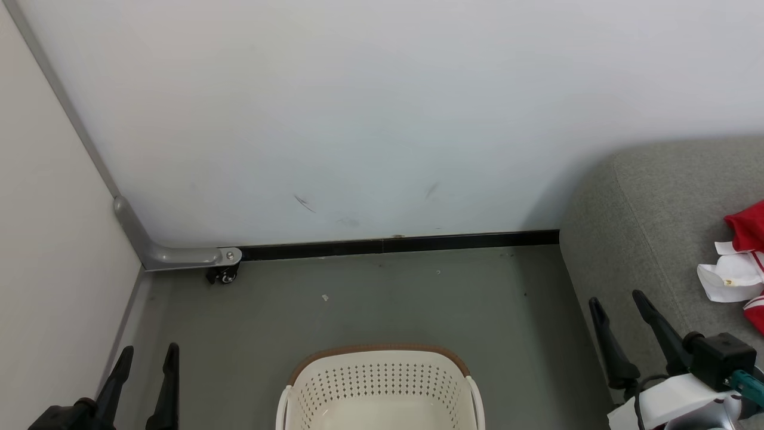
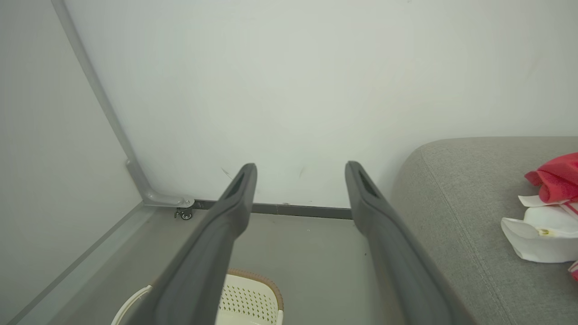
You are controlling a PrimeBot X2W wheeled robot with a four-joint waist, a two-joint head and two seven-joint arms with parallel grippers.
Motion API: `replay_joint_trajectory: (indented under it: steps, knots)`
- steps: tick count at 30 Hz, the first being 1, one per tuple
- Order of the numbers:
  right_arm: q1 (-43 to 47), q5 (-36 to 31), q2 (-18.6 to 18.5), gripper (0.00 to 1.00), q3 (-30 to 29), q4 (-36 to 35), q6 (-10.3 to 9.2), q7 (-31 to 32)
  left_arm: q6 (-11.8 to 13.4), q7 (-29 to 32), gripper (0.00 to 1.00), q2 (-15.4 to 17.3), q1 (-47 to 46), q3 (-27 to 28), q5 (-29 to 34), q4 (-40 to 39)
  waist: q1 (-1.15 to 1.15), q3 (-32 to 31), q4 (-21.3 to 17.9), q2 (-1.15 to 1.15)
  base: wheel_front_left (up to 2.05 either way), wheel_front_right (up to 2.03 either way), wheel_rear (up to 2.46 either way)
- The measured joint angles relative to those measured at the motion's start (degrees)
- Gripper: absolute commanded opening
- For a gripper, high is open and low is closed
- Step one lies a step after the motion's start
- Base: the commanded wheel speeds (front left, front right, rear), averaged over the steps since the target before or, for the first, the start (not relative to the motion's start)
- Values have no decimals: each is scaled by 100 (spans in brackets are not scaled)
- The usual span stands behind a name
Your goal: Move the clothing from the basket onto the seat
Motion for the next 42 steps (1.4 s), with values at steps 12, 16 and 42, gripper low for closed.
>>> replay_joint_trajectory:
  steps: [12, 16, 42]
  knots:
    - [75, 0, 0, 100, -1, -145, 0, 0, -25, 0, 100, -44, 0, 26, 10, -19, 0, -4, -6, 0, 0, 0, 0]
    - [118, -1, 13, 0, 5, -115, -3, 2, -25, 2, 0, -59, 2, 23, 40, 10, 0, -1, -5, 0, 0, 0, 0]
    - [463, 1504, 307, 0, 26, 424, -3, 280, -25, 472, 0, -445, 130, 47, -1129, 654, 2, 33, -29, 0, 0, 0, 0]
